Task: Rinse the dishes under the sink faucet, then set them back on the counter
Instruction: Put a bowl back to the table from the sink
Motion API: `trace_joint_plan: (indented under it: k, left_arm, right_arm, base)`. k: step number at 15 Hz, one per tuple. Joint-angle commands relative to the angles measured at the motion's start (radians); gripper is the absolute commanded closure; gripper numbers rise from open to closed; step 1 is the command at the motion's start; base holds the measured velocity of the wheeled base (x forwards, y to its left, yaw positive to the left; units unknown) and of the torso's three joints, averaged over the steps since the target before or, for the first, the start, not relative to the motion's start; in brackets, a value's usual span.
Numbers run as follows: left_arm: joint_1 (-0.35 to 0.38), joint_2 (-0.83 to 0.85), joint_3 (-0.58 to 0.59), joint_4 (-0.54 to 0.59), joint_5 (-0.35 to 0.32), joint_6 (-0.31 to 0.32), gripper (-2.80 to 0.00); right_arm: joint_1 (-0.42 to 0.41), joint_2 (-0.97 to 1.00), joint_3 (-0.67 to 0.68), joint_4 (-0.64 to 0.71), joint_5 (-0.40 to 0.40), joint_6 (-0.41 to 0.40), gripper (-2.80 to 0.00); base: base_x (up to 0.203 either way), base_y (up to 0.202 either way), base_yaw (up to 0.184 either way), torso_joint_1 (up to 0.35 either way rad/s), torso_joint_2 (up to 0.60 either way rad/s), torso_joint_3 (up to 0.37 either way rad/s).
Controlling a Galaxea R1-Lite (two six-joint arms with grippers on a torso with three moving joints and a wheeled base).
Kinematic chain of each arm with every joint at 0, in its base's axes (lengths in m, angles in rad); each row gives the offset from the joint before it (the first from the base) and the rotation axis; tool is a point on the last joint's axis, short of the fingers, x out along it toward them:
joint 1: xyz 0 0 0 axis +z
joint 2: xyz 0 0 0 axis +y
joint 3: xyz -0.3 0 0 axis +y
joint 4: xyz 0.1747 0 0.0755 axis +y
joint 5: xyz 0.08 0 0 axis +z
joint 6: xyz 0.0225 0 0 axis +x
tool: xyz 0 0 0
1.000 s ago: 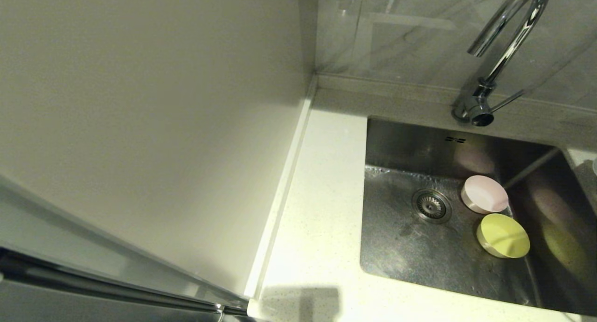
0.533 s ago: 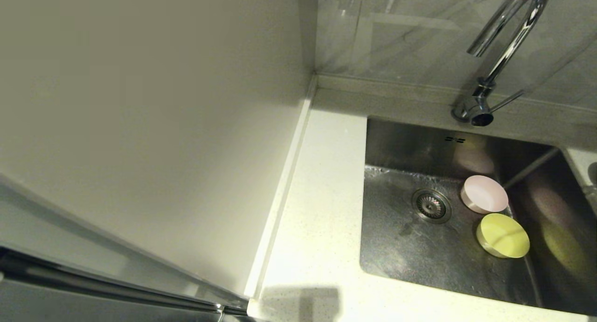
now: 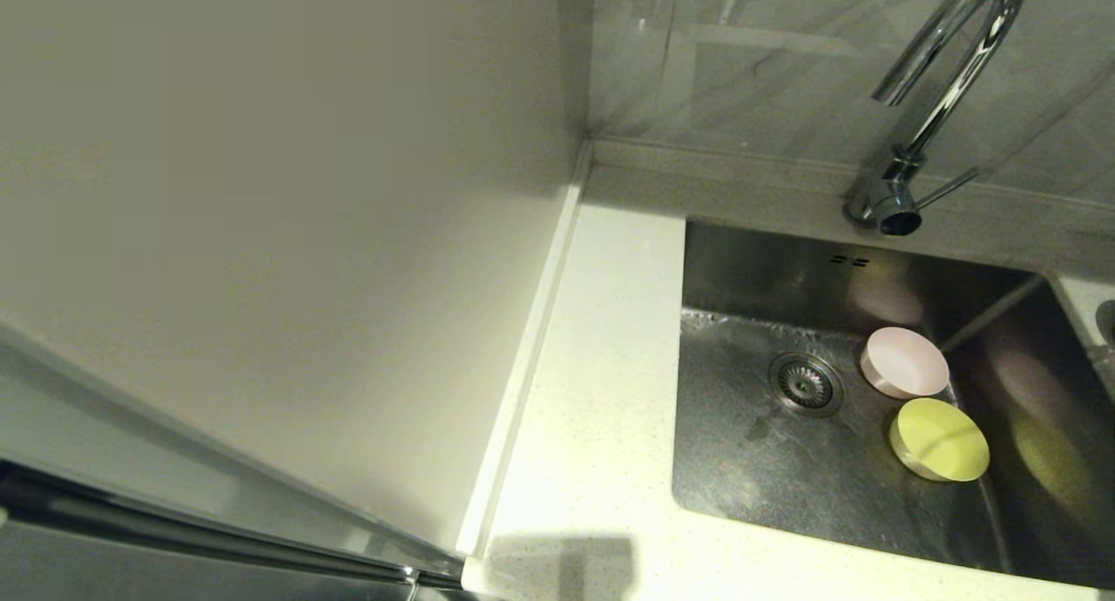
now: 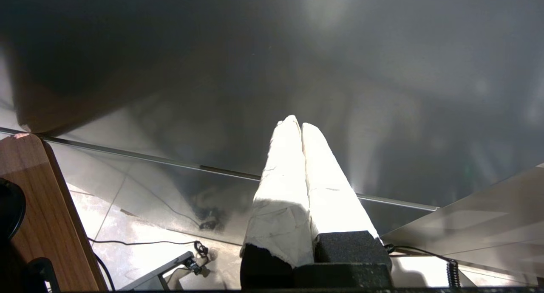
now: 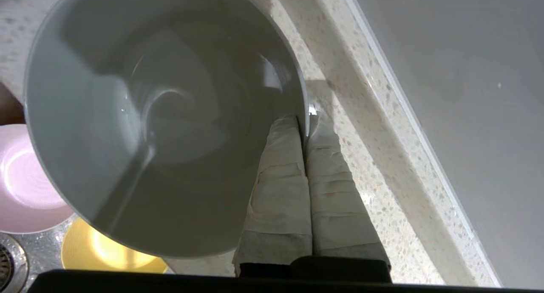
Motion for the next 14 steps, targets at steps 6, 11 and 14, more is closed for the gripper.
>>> trace_joint_plan:
  k: [6, 11, 14]
  left_arm:
    - [0.0, 0.0, 0.003, 0.0, 0.0, 0.0, 0.0]
    - [0.0, 0.0, 0.003, 0.0, 0.0, 0.0, 0.0]
    - [0.0, 0.0, 0.003, 0.0, 0.0, 0.0, 0.0]
  right_arm:
    - [0.002, 0.001, 0.003, -0.024, -0.005, -0.051, 0.0]
    - [0.002, 0.001, -0.011, -0.069, -0.006, -0.053, 0.0]
    - [0.008, 0.004, -0.005, -0.069, -0.029, -0.08, -2.8]
  base:
    - [0.0, 0.0, 0.0, 0.0, 0.0, 0.0]
    - [0.0, 0.0, 0.0, 0.0, 0.0, 0.0]
    - [0.0, 0.0, 0.0, 0.0, 0.0, 0.0]
